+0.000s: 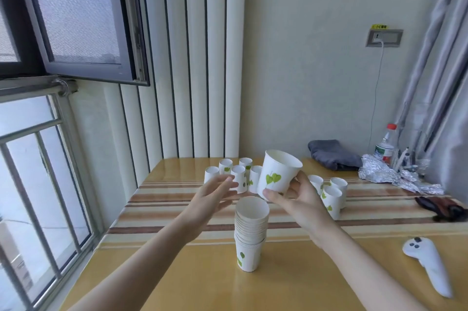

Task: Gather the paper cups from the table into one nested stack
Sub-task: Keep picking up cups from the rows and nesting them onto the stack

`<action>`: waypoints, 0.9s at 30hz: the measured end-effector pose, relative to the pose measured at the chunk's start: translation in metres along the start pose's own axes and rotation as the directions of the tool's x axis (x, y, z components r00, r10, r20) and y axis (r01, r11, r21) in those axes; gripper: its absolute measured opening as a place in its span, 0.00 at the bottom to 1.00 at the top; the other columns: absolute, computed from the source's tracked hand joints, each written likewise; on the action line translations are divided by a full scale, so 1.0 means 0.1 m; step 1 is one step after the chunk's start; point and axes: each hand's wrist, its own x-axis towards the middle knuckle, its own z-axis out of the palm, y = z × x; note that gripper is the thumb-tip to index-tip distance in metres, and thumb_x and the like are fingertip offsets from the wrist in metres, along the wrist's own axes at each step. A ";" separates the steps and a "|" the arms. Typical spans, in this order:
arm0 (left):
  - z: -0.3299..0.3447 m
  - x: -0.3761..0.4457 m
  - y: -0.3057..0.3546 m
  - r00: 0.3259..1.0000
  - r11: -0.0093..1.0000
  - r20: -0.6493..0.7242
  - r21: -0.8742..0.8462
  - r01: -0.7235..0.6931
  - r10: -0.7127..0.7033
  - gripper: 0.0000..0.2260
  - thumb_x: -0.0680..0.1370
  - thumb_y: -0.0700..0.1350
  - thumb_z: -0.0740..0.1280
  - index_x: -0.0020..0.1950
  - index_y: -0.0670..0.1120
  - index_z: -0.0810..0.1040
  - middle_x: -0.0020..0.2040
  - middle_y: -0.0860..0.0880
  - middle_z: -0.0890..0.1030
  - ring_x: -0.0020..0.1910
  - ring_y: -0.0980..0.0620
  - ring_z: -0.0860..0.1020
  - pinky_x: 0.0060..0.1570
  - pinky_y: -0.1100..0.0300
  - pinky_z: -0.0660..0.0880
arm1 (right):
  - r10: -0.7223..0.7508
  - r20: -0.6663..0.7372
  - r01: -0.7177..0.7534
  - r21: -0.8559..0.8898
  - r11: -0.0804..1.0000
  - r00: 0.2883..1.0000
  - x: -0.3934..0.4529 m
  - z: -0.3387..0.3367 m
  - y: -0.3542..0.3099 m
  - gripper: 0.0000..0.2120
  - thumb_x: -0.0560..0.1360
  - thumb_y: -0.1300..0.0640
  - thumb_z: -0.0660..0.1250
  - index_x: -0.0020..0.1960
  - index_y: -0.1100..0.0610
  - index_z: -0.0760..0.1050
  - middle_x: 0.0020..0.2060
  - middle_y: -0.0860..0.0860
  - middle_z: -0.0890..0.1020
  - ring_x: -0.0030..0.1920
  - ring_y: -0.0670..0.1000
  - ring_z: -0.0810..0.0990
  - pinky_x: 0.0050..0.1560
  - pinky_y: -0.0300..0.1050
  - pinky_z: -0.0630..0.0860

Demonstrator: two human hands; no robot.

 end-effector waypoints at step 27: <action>-0.61 1.49 -0.54 0.931 0.924 -0.333 0.287 0.251 -0.149 0.11 0.81 0.47 0.63 0.62 0.45 0.76 0.63 0.45 0.79 0.59 0.46 0.77 0.59 0.51 0.74 | 0.257 -0.281 -0.354 -0.882 0.312 0.925 1.26 -1.33 1.11 0.25 0.71 0.38 0.64 0.66 0.41 0.67 0.67 0.52 0.64 0.58 0.58 0.76 0.45 0.47 0.71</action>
